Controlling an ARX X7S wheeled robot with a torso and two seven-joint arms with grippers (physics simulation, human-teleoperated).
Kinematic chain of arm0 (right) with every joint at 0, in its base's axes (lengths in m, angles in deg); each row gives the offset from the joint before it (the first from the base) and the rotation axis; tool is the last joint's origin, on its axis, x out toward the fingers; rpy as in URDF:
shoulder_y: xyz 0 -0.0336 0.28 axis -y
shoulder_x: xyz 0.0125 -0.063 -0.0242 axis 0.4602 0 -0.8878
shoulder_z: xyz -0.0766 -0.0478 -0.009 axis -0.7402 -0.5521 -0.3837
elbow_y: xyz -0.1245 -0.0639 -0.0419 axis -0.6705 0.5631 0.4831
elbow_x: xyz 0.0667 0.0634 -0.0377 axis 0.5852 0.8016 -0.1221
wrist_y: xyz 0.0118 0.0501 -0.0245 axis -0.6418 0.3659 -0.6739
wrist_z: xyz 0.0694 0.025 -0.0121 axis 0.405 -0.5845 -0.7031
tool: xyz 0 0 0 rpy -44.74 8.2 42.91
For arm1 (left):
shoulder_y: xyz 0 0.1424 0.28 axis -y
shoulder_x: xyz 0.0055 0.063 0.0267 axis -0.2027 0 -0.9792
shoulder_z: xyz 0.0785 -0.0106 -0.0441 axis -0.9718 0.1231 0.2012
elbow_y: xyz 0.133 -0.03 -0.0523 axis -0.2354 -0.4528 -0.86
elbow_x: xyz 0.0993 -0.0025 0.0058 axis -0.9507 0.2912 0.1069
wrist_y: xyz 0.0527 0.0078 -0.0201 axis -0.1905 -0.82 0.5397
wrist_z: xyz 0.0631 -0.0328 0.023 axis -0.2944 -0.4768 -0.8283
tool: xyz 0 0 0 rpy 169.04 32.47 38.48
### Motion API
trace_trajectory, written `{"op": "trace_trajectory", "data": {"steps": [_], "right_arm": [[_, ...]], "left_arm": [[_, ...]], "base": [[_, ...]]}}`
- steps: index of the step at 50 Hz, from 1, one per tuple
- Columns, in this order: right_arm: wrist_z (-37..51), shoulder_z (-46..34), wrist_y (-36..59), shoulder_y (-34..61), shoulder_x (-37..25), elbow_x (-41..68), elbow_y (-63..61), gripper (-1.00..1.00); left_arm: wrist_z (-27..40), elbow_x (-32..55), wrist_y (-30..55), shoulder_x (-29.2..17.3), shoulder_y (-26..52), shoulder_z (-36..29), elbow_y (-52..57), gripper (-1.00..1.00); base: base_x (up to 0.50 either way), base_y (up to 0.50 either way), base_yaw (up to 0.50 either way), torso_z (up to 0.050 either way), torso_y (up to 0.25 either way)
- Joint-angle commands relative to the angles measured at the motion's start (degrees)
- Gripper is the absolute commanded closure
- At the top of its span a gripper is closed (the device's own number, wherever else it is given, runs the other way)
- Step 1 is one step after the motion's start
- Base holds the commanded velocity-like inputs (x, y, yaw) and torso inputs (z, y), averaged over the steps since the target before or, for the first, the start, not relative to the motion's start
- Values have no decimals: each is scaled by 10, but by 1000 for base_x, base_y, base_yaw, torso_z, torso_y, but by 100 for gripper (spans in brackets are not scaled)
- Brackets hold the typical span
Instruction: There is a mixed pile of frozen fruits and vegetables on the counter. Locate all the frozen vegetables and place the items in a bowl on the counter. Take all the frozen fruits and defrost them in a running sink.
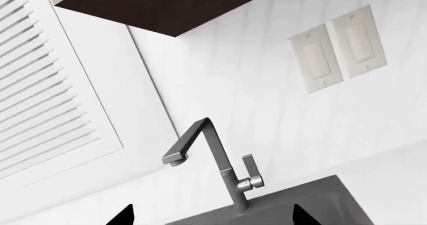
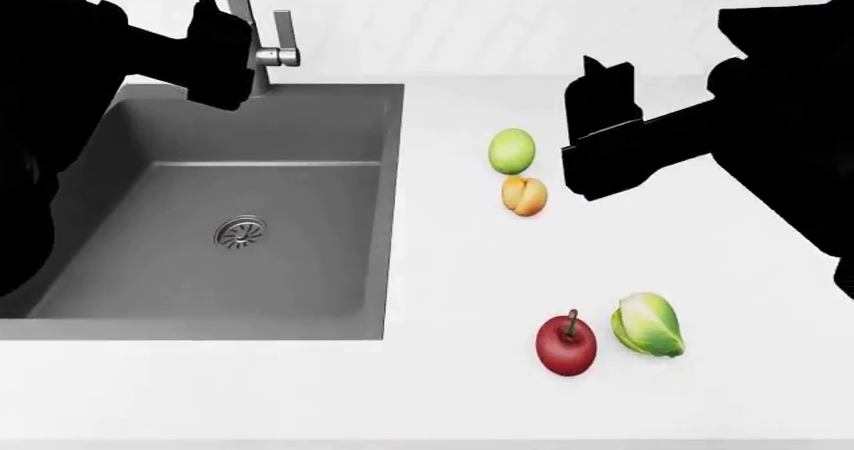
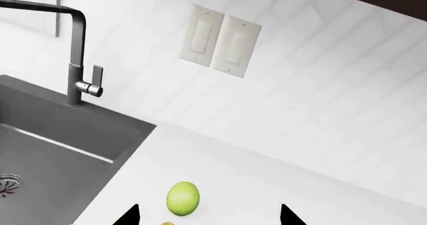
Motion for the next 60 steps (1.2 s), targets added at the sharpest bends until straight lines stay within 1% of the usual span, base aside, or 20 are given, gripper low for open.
{"op": "trace_trajectory", "data": {"steps": [1, 8, 14, 19, 23, 30, 35, 40, 49, 60], "right_arm": [[-26, -7, -8, 16, 36, -35, 33, -100], [-59, -22, -2, 28, 91, -92, 84, -100], [-116, -46, 8, 25, 136, -184, 165, -100], [-147, -75, 15, 15, 156, -252, 216, -100], [-167, -83, -3, 2, 170, -290, 264, -100], [-197, -101, -10, -6, 206, -297, 379, -100], [-234, -122, -4, -4, 229, -317, 428, -100], [-237, -129, -6, -12, 242, -316, 470, -100], [-231, -126, -21, -39, 240, -307, 490, -100], [-232, -131, -15, -65, 232, -294, 497, -100]], "left_arm": [[-3, 4, -14, -4, -2, -9, 1, -100], [-8, -1, -21, -7, -5, -14, 2, -100], [-4, 3, -25, -10, -4, -17, 2, -100], [-5, 2, -28, -9, -2, -21, 1, -100], [-8, -2, -32, -10, -4, -24, 1, -100], [-13, -6, -36, -11, -3, -30, -1, -100], [-14, -6, -39, -12, -3, -32, -1, -100], [-16, -7, -43, -17, -7, -33, 2, -100], [-15, -9, -46, -17, -7, -41, 2, -100], [-16, -11, -50, -16, -6, -49, 2, -100]], "base": [[0, 0, 0, 0, 0], [0, 0, 0, 0, 0], [0, 0, 0, 0, 0], [0, 0, 0, 0, 0], [0, 0, 0, 0, 0], [0, 0, 0, 0, 0], [0, 0, 0, 0, 0], [0, 0, 0, 0, 0], [0, 0, 0, 0, 0], [0, 0, 0, 0, 0]]}}
